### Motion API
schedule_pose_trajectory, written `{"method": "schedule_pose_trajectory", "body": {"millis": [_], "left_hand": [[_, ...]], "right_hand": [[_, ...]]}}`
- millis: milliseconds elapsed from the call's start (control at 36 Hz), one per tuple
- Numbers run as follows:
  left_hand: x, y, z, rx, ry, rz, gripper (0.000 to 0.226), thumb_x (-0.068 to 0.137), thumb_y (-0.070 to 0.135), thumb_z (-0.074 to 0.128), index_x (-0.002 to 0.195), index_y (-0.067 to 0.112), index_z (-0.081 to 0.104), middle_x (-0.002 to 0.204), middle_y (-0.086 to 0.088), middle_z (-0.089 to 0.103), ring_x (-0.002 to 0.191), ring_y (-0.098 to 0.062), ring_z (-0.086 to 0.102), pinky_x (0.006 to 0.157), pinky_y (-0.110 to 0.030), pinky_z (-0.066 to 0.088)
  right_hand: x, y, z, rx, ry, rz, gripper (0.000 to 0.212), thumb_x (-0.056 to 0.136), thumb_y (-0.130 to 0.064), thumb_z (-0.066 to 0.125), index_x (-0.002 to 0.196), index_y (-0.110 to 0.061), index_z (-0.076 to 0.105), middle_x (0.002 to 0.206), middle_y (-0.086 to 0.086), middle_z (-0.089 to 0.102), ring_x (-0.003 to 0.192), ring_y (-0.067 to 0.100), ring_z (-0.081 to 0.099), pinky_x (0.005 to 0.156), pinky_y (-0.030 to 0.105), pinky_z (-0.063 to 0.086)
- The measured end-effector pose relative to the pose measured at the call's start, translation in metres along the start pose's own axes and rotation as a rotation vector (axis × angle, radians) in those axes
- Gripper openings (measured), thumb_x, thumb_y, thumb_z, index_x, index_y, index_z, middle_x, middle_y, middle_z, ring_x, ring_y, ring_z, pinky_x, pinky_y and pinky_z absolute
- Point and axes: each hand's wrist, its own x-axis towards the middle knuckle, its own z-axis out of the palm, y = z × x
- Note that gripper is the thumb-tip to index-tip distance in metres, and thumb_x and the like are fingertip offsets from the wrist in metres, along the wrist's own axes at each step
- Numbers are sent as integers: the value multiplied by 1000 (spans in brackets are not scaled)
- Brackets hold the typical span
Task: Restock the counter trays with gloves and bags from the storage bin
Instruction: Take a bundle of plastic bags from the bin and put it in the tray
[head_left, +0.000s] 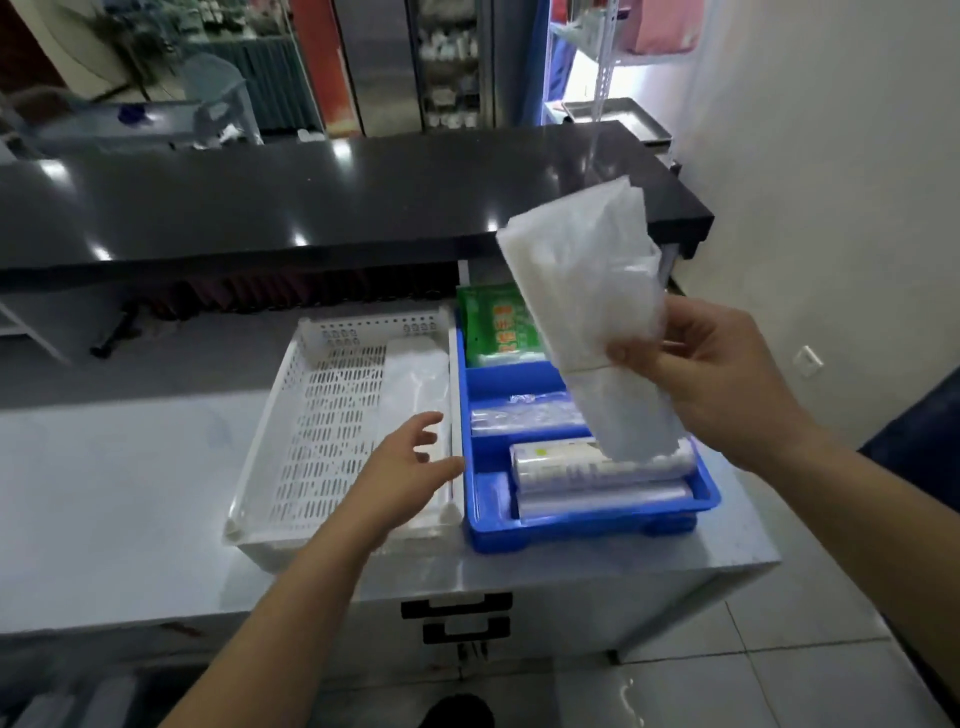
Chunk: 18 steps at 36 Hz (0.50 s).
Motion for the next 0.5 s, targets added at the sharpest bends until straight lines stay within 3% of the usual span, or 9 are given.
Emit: {"method": "schedule_pose_trajectory", "body": {"millis": [83, 194, 250, 333, 417, 500], "left_hand": [[29, -5, 13, 40, -67, -21, 76, 82, 29, 76, 147, 34, 38, 145, -1, 51, 120, -22, 58, 90, -39, 55], [53, -5, 27, 126, -63, 36, 65, 82, 23, 72, 139, 36, 42, 123, 6, 61, 80, -2, 58, 66, -26, 50], [60, -6, 28, 205, -30, 65, 56, 82, 23, 68, 133, 34, 45, 123, 2, 64, 81, -9, 57, 63, -27, 48], [65, -13, 30, 204, -13, 51, 48, 83, 20, 64, 128, 30, 50, 119, 2, 66, 95, -22, 67, 75, -38, 57], [67, -22, 31, 137, -42, 30, 44, 81, 17, 66, 121, 33, 54, 100, 16, 58, 88, -20, 70, 76, -46, 60], [69, -28, 33, 80, -63, 15, 42, 81, 19, 70, 109, 44, 52, 87, 26, 56, 88, -14, 69, 79, -44, 61]], "right_hand": [[23, 11, 3, -418, -16, -103, 32, 88, -33, 66, 120, -36, 67, 95, -14, 71, 87, 18, 66, 73, 31, 49], [52, 38, 19, -918, -135, -131, 37, 95, -32, 59, 132, -34, 59, 107, 7, 74, 88, 34, 66, 70, 37, 50], [63, 55, 28, -1004, -210, -91, 36, 96, -29, 55, 131, -35, 59, 112, 10, 73, 92, 38, 65, 71, 38, 47], [77, 84, 42, -1107, -329, -34, 39, 97, -23, 52, 134, -35, 55, 121, 10, 69, 98, 39, 64, 75, 40, 51], [89, 110, 52, -1186, -405, -32, 38, 97, -17, 49, 131, -33, 56, 118, 8, 70, 98, 37, 64, 77, 43, 54], [101, 132, 60, -1244, -452, -56, 36, 95, -16, 49, 125, -32, 58, 113, 4, 72, 96, 34, 65, 72, 38, 53]]}}
